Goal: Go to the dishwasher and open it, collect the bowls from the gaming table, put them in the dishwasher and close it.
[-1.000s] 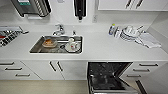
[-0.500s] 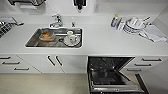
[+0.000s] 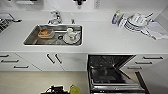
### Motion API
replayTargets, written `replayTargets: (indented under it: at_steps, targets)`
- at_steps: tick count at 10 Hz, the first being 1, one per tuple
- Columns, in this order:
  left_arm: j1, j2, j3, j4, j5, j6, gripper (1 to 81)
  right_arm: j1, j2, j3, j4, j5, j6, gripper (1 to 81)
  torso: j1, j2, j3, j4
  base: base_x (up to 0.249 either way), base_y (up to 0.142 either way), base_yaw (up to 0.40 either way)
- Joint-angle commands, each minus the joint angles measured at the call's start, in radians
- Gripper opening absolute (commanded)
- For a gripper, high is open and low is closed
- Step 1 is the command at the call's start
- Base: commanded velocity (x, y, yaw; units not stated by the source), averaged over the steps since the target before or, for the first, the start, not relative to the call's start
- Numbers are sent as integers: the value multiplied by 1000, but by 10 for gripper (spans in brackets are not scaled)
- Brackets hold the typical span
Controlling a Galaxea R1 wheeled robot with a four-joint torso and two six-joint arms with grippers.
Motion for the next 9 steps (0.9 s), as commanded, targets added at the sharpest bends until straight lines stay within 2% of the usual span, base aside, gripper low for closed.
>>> replayTargets:
  at_steps: [1, 3, 5, 6, 8, 9]
  targets:
    - [-219, 14, 80, -65, 56, 2, 10, -12, -27, 18, -21, -42, -2, 10, 0, 0, 0, 0, 0, 0, 0]
    - [-282, 70, 77, -65, 56, 2, 10, -9, -27, 28, -24, -42, -2, 10, 0, 0, 0, 0, 0, 0, 0]
    - [-342, 154, 50, -83, 58, 2, 10, -10, -29, 41, -24, -32, -2, 10, 0, 0, -1, 0, 0, 0, 0]
    - [-367, 206, 14, -100, 70, 2, 10, -9, -29, 44, -26, -32, -2, 10, 0, 1, -1, 0, 0, 0, 0]
    - [-407, 305, -49, -109, 72, 2, 10, -12, -27, 45, -26, -12, -2, 10, 1, 1, -1, 0, 0, 0, 0]
    - [-425, 358, -78, -114, 93, 2, 10, -12, -27, 47, -24, -10, -2, 10, 1, 1, -2, 0, 0, 0, 0]
